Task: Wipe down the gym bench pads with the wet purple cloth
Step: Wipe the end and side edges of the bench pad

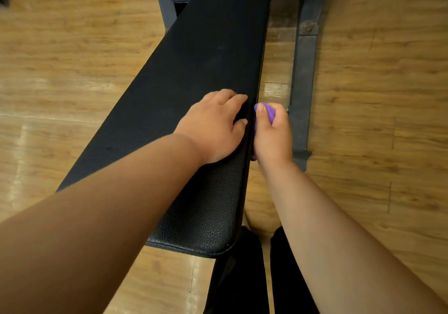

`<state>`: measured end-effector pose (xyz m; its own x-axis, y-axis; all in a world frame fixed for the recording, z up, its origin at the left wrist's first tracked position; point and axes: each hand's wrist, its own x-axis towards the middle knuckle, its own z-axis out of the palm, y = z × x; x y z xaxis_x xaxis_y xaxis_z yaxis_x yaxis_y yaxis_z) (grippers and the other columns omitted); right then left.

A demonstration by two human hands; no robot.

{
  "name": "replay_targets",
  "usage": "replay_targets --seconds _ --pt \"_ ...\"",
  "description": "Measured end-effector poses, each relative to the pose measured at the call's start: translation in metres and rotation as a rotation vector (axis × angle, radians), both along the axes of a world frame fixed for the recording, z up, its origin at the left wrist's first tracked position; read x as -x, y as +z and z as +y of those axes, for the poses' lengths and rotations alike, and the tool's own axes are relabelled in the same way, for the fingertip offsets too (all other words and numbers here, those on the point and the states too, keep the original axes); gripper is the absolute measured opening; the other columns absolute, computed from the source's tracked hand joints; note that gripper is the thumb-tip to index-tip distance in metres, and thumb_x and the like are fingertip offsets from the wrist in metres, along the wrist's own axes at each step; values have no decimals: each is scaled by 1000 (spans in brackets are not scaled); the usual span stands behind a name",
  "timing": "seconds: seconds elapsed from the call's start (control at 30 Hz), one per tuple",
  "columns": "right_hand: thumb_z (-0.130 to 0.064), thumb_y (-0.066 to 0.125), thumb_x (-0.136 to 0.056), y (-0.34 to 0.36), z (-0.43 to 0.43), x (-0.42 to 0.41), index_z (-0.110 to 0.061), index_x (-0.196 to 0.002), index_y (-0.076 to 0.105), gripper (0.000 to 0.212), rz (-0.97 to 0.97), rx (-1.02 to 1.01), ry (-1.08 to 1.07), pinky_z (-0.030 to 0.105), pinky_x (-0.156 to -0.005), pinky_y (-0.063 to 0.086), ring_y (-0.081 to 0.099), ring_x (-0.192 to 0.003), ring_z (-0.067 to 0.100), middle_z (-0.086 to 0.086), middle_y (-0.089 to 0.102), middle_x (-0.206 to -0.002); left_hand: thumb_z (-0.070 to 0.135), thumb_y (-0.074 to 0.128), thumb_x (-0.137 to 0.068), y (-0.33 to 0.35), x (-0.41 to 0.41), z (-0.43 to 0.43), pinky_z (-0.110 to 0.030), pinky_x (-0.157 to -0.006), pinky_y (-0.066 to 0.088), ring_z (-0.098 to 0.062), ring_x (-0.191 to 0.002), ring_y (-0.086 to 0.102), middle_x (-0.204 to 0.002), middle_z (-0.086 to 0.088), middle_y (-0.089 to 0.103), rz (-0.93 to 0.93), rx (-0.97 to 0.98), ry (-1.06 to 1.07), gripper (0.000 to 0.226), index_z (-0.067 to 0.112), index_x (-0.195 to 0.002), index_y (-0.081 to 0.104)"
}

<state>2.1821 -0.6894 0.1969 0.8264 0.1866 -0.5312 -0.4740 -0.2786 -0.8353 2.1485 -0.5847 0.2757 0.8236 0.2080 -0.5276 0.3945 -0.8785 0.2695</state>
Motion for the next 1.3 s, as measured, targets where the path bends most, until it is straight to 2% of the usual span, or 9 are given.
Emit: replay_targets --seconds 0.07,0.2,0.27,0.37,0.43,0.63,0.87,1.13,1.3 --pt "-34 48 -99 -4 5 -4 -31 -96 52 6 27 -16 -34 32 -76 51 60 -85 12 -11 60 -89 36 34 -103 -6 1 -1 -25 -114 11 -12 -145 13 -158 6 22 -18 24 2 53 22 -153 24" --pt "-31 49 -99 0 -15 27 -26 -98 53 6 -35 -35 -18 6 -63 40 53 -73 -11 -13 58 -87 37 26 -105 -15 0 2 -21 -115 -5 -8 -149 -2 -163 8 6 7 43 -46 54 23 -155 12" --pt "-32 49 -99 0 -18 32 -29 -96 53 5 -35 -41 -9 8 -64 42 54 -75 -7 -12 59 -87 36 26 -105 -16 0 4 -21 -115 -5 -8 -149 -3 -162 8 5 1 48 -44 53 24 -155 12" --pt "-38 48 -99 -12 -3 10 -33 -95 53 8 80 -18 -33 30 -70 51 60 -83 10 -10 61 -89 35 26 -105 -16 0 3 -21 -115 -5 -8 -149 -2 -162 9 6 -5 51 -50 52 24 -155 14" --pt "-38 47 -99 -19 7 -2 -31 -96 55 10 161 -45 -99 35 -69 51 61 -85 15 -6 62 -91 36 26 -105 -16 0 3 -21 -115 -5 -8 -149 -2 -162 10 6 0 48 -48 52 25 -155 14" --pt "-35 49 -99 -11 -11 35 -30 -93 58 11 186 -131 -138 32 -78 51 63 -89 13 -2 66 -96 36 26 -105 -18 0 4 -23 -116 -3 -8 -149 -3 -162 10 5 1 50 -46 52 25 -155 14" --pt "-37 51 -97 -24 9 10 -30 -92 60 13 252 -159 -214 45 -92 52 65 -97 20 1 69 -99 36 26 -105 -19 0 3 -21 -115 -4 -6 -148 -3 -162 12 6 -9 50 -32 52 27 -155 14" --pt "-37 50 -98 -18 0 17 -31 -91 58 13 222 -153 -174 36 -79 53 64 -90 15 -2 67 -94 36 27 -105 -19 1 3 -23 -116 -3 -6 -148 -2 -162 12 7 -20 54 -29 52 27 -154 15" --pt "-38 49 -99 -17 3 12 -31 -96 59 12 266 -163 -198 37 -84 55 65 -95 16 -1 68 -99 36 26 -105 -19 1 3 -17 -109 -5 -5 -148 -2 -162 13 6 -18 51 -30 52 28 -155 14"
